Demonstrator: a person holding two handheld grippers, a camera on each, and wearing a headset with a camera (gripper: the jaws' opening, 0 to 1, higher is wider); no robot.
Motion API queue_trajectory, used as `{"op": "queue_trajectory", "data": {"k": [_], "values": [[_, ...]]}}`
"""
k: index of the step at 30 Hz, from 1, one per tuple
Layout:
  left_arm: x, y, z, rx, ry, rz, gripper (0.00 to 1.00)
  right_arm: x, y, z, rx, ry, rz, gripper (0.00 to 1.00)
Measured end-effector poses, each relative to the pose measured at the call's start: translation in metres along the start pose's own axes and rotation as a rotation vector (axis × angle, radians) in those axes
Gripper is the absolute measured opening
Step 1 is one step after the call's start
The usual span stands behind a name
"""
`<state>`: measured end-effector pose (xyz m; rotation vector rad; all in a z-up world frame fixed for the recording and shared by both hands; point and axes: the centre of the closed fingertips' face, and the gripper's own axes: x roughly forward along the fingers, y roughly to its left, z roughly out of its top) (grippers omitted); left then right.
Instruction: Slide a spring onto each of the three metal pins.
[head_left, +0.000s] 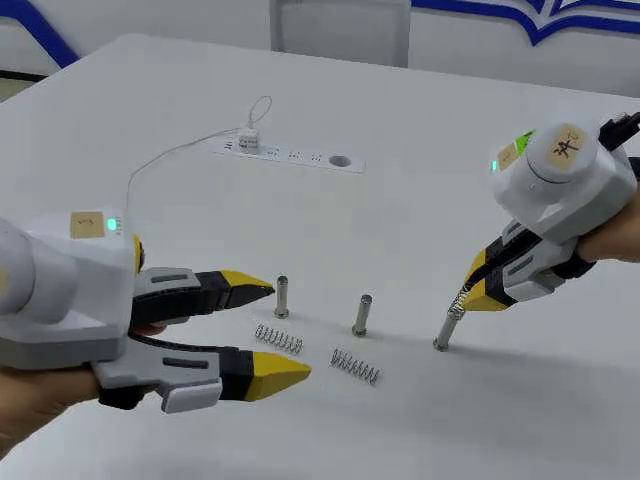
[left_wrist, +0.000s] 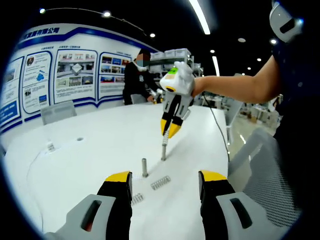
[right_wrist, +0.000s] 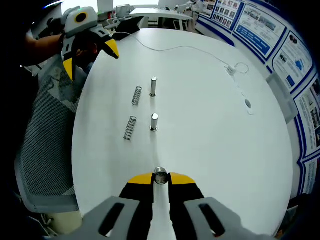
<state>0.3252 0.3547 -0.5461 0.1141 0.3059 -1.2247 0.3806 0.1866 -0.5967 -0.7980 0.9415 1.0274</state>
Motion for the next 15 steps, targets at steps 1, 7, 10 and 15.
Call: {"op": "queue_trajectory", "data": {"k": [1,7,10,15], "values": [[-0.002,0.002,0.0,-0.001,0.0,0.008,0.55,0.001,0.0,0.0,0.0,0.0,0.001,0.12],[-0.02,0.017,-0.003,-0.012,-0.001,0.067,0.58,0.005,0.0,-0.003,0.005,0.011,0.005,0.12],[-0.028,0.023,-0.006,-0.023,-0.004,0.093,0.59,0.009,0.0,-0.005,0.006,0.021,0.007,0.12],[-0.032,0.026,-0.008,-0.033,-0.004,0.112,0.6,0.015,0.0,-0.007,-0.006,0.043,0.004,0.12]]}}
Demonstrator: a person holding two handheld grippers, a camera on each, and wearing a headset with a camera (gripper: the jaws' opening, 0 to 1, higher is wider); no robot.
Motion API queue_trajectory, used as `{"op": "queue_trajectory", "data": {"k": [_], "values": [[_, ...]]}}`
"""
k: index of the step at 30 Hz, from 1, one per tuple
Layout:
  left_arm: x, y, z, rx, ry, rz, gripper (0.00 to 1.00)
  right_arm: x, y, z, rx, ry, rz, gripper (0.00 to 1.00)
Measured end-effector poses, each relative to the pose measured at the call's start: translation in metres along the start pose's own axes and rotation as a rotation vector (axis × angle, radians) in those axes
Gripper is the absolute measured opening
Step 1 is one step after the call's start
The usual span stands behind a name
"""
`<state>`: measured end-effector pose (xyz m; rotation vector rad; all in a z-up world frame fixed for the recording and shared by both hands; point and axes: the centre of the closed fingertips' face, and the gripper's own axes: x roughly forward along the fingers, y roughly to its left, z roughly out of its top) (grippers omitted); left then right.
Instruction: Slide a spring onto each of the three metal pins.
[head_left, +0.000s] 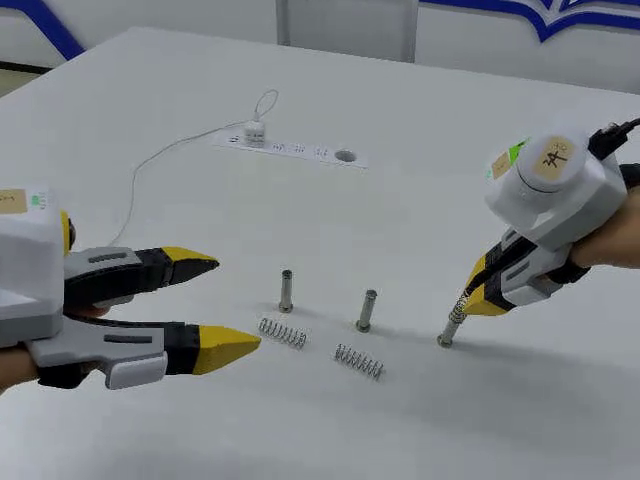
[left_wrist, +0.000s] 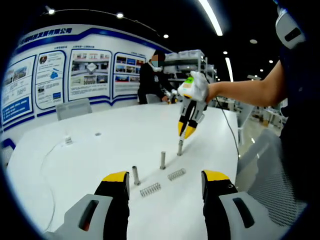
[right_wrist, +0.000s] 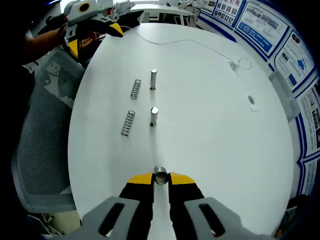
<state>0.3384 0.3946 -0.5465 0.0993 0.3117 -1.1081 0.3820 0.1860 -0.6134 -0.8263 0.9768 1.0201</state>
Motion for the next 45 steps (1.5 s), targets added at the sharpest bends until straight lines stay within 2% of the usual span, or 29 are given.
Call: {"op": "queue_trajectory", "data": {"k": [17,29,38,45], "values": [[0.006,-0.006,-0.002,-0.016,-0.006,-0.015,0.6,0.018,0.001,-0.006,0.007,0.028,0.01,0.12],[0.006,-0.006,-0.003,-0.02,-0.008,-0.017,0.6,0.032,0.0,-0.017,0.026,0.062,0.005,0.12],[0.006,-0.007,-0.003,-0.022,-0.009,-0.019,0.6,0.035,-0.002,-0.019,0.045,0.06,0.004,0.14],[0.006,-0.009,-0.002,-0.017,-0.008,-0.025,0.6,0.027,-0.002,-0.014,0.053,0.038,-0.009,0.19]]}}
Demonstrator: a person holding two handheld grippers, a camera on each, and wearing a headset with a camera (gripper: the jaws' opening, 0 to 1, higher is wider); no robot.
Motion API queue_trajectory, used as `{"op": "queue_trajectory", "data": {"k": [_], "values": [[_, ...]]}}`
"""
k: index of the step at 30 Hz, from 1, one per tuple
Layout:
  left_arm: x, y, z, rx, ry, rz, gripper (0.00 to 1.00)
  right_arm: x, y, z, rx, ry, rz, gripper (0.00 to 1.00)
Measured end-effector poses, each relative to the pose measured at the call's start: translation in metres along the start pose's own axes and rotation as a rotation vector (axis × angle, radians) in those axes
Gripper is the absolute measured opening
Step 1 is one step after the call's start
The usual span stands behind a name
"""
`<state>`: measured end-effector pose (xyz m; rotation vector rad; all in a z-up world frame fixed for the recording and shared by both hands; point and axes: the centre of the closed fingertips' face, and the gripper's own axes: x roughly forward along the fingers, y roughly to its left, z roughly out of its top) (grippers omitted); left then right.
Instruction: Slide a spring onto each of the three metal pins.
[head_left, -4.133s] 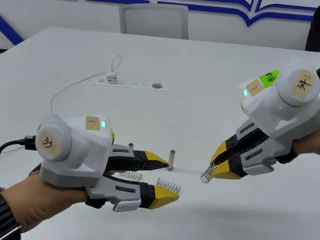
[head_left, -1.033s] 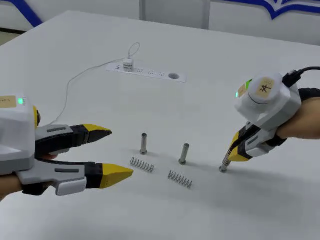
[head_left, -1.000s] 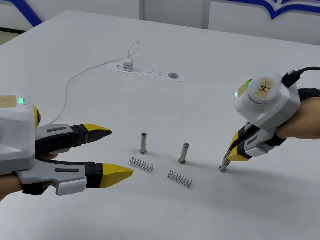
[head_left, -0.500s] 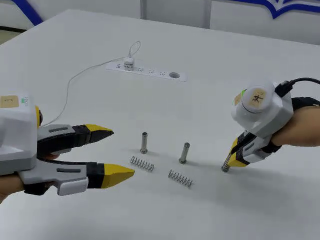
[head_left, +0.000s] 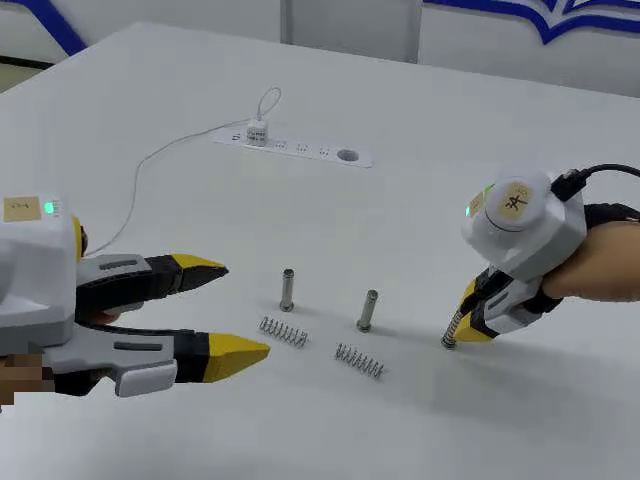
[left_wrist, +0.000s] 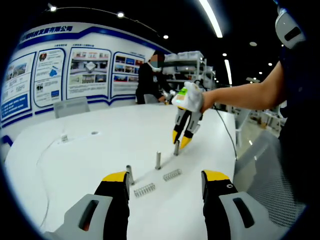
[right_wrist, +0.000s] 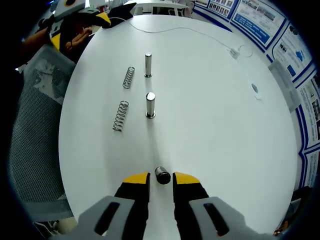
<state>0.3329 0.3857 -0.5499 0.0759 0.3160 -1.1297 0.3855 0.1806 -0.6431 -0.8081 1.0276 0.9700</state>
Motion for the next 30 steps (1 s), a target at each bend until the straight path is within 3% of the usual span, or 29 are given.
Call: {"op": "queue_trajectory", "data": {"k": [7,11,17,23,30], "values": [[0.001,-0.003,0.001,0.006,0.0,-0.009,0.6,-0.013,0.001,0.007,-0.008,-0.016,-0.033,0.21],[0.001,-0.004,0.001,0.009,0.0,-0.013,0.59,-0.023,0.003,0.018,-0.032,-0.029,-0.063,0.22],[0.003,-0.007,0.002,0.012,-0.001,-0.021,0.59,-0.029,0.013,0.039,-0.028,-0.068,-0.06,0.21],[0.005,-0.009,0.001,0.018,0.005,-0.03,0.59,-0.015,0.031,0.052,-0.035,-0.084,-0.026,0.2],[0.006,-0.01,0.0,0.014,0.007,-0.029,0.59,0.009,0.05,0.057,-0.026,-0.084,0.038,0.19]]}}
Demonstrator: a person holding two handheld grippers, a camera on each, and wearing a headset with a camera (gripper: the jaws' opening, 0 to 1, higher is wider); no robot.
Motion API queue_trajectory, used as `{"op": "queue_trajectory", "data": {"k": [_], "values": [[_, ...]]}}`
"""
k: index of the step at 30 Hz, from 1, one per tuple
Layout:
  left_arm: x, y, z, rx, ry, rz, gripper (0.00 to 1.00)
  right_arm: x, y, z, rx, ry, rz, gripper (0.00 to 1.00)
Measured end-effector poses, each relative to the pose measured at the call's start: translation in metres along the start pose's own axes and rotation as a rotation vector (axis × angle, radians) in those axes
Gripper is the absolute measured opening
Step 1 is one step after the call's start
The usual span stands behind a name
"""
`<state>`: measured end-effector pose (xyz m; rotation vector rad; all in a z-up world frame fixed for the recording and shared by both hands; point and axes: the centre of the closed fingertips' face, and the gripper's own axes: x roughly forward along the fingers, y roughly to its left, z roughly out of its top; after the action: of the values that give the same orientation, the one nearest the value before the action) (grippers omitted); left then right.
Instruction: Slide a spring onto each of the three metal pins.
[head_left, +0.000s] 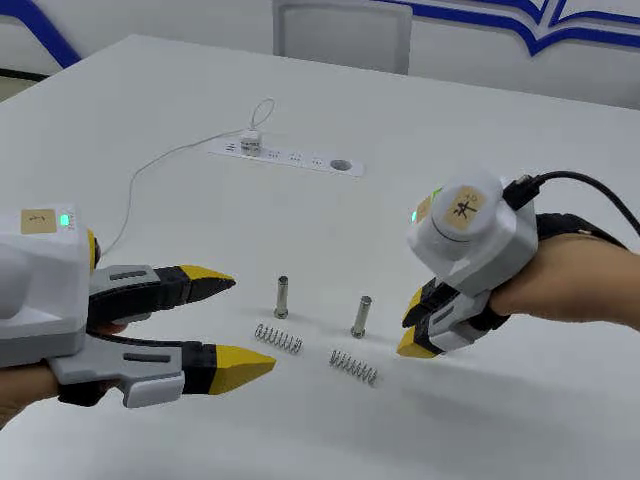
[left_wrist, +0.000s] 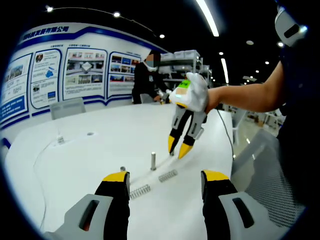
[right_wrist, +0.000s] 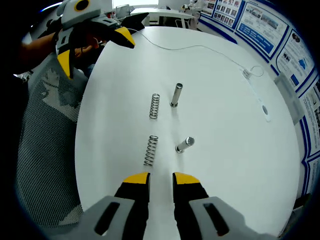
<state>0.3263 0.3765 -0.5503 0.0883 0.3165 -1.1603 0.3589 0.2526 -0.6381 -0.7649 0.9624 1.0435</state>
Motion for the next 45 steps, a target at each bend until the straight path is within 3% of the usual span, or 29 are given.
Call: {"op": "queue_trajectory", "data": {"k": [7,18,37,45], "values": [[0.002,-0.001,-0.003,-0.002,0.01,-0.004,0.59,0.018,0.01,0.004,0.009,-0.003,0.033,0.18],[0.003,-0.001,-0.004,-0.007,0.018,0.0,0.59,0.042,0.015,-0.002,0.038,0.023,0.052,0.16],[0.005,-0.003,-0.006,-0.004,0.028,-0.008,0.58,0.046,0.018,-0.002,0.04,0.04,0.062,0.12],[0.008,-0.008,-0.013,0.022,0.071,-0.047,0.57,0.036,0.02,-0.001,0.026,0.044,0.06,0.11]]}}
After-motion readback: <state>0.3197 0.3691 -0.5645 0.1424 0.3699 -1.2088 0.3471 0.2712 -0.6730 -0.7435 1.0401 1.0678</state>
